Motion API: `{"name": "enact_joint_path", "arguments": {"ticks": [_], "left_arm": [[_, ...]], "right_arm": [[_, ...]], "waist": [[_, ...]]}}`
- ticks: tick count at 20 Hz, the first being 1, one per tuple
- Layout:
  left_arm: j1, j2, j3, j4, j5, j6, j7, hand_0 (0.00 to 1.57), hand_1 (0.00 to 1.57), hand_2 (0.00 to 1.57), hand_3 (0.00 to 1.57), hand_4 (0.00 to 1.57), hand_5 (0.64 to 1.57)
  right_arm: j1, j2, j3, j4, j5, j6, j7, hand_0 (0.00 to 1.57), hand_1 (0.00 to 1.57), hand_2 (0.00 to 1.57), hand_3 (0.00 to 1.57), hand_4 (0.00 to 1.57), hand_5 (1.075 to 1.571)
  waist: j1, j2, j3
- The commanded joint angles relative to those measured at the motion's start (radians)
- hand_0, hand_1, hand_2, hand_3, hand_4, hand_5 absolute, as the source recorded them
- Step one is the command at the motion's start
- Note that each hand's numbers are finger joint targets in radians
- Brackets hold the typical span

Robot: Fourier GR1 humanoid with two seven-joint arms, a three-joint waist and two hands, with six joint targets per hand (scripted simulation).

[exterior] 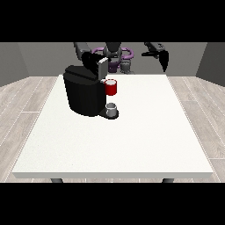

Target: Insert the coffee pod into the coffee machine and close the lid

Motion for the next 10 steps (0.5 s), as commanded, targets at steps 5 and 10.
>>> {"name": "enact_joint_path", "arguments": {"ticks": [5,10], "left_arm": [[-0.021,-0.019,-0.021,-0.020,0.002,0.031,0.045,0.00,0.00,0.00,0.00,0.19,1.571],[0.014,0.010,-0.015,0.013,0.012,-0.014,-0.022,0.00,0.00,0.00,0.00,0.14,1.571]], "right_arm": [[-0.128,0.003,0.022,0.032,0.056,-0.016,0.059,0.00,0.00,0.00,0.00,0.17,1.571],[-0.135,0.029,0.036,0.045,0.096,-0.043,0.035,0.00,0.00,0.00,0.00,0.11,1.571]], "waist": [[0.033,-0.002,0.0007],[0.037,0.016,0.0007]]}}
